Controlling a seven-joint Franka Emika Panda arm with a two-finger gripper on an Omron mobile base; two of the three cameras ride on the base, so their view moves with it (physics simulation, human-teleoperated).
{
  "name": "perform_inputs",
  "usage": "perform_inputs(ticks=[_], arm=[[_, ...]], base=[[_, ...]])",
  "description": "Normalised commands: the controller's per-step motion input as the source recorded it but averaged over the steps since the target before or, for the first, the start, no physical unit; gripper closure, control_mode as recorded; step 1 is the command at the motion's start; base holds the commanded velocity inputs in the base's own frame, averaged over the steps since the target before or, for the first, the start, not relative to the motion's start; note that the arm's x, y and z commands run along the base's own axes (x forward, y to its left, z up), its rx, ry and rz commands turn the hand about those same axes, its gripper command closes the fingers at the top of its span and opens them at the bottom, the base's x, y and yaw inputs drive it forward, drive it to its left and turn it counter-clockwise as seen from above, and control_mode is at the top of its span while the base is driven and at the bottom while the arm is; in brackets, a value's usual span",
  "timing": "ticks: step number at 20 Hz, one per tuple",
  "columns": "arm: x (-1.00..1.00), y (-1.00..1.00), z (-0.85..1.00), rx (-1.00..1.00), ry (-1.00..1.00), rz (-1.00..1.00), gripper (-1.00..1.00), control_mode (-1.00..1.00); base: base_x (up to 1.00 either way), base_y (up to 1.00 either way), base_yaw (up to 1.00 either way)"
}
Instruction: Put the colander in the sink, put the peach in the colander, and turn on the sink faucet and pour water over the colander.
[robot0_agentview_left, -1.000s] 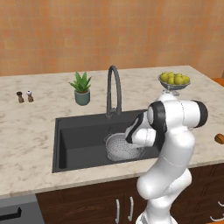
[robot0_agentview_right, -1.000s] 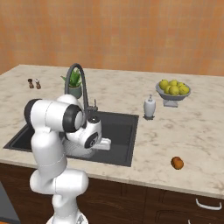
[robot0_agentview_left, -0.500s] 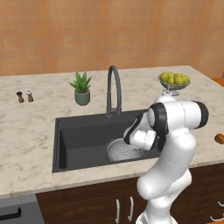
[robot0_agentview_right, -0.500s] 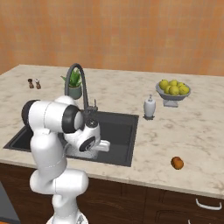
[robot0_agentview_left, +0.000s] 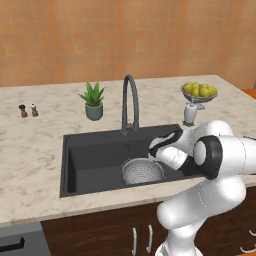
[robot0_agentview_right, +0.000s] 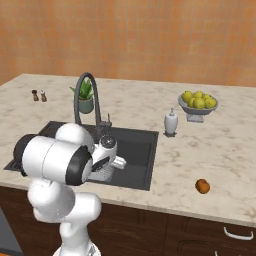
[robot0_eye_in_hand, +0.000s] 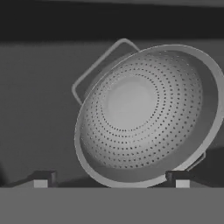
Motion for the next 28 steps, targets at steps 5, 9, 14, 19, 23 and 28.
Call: perform_inputs(ticks=[5, 9, 14, 19, 23, 28], arm=[[-0.28, -0.41, 0.92, 0.01, 0.03, 0.00, -1.00, -1.00], [-0.12, -0.24, 1.00, -0.04, 0.26, 0.00, -1.00, -1.00], [-0.43, -0.37, 0.89, -0.02, 0.27, 0.00, -1.00, -1.00], [-0.84, -0.47, 0.28, -0.04, 0.15, 0.00, -1.00, -1.00], [-0.67, -0.75, 0.02, -0.12, 0.19, 0.00, -1.00, -1.00], [-0.28, -0.94, 0.04, -0.11, 0.22, 0.00, -1.00, -1.00]], base=[[0.00, 0.00, 0.00], [0.00, 0.00, 0.00], [0.00, 0.00, 0.00], [0.00, 0.00, 0.00], [0.00, 0.00, 0.00], [0.00, 0.00, 0.00]])
